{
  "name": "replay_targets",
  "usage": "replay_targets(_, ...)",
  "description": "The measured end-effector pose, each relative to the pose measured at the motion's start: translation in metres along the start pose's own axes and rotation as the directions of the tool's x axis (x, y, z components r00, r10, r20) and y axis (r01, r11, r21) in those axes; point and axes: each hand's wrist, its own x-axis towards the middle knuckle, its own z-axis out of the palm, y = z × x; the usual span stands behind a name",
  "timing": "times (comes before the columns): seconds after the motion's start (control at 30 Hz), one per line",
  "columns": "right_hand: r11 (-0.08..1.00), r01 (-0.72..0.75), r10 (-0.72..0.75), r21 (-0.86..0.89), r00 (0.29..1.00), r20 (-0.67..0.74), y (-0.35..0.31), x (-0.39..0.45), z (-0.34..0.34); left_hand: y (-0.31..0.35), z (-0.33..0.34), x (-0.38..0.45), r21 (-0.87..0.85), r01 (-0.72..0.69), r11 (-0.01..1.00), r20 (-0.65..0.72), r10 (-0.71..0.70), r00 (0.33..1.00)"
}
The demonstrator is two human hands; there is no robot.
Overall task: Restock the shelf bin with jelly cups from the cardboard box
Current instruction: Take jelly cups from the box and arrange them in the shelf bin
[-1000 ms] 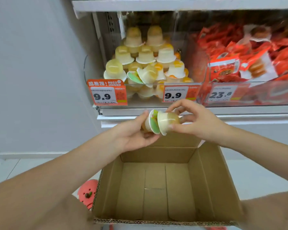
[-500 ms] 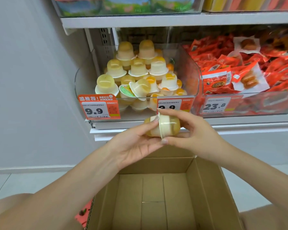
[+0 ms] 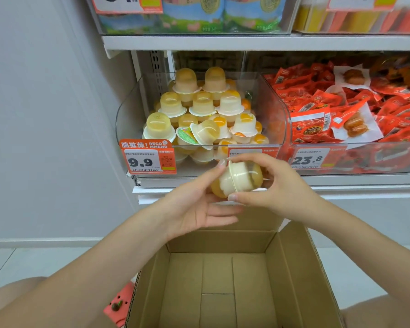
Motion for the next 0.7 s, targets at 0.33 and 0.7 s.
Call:
replay_targets(0.33,0.993,-0.063,0.029,-0.097,0.948,-0.315,0.001,0.045,-0.038,0.043,-0.018,0.016,0.770,-0.341,0.540,-0.141,0.665,0.733)
replay_targets(0.7,0.995,-0.045,0.014,-0.085,0.940,-0.340,0.010,0.055,-0.041,0.132,-0.006,0.071,0.954,-0.036,-0.297,0.182,0.482,0.857)
